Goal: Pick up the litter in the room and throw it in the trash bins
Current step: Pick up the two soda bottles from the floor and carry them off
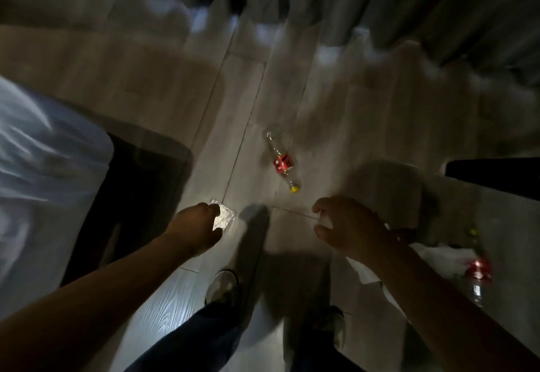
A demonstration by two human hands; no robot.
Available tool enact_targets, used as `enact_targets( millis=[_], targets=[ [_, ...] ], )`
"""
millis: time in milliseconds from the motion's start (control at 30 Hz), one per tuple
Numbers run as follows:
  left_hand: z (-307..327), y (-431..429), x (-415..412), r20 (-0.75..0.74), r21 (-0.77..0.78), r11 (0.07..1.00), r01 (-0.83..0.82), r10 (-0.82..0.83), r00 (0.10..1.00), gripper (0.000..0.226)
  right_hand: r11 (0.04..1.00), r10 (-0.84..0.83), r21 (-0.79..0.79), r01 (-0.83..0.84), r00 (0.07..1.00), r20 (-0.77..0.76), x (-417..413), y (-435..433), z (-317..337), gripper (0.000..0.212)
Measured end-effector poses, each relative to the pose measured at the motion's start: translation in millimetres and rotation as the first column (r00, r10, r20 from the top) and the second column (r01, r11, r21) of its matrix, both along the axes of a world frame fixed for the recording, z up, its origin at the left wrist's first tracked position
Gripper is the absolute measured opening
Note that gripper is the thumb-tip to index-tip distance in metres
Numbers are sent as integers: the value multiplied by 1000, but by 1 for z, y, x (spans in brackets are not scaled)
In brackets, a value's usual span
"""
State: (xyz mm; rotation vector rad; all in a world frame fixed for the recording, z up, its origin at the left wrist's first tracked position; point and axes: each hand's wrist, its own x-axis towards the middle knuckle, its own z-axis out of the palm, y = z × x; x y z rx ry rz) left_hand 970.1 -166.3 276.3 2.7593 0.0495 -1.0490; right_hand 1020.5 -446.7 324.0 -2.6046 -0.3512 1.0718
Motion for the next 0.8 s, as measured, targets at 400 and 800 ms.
enact_targets(
  millis=[400, 800],
  targets=[
    [-254, 44, 1, 117, 33, 993, -117, 113, 987, 60, 954, 287, 31, -300, 936, 204, 30, 50, -254, 41],
    [-307, 37, -19, 222, 87, 983, -165, 142, 965, 87, 914, 365, 93, -394, 902, 230, 6, 51, -272, 41]
  ],
)
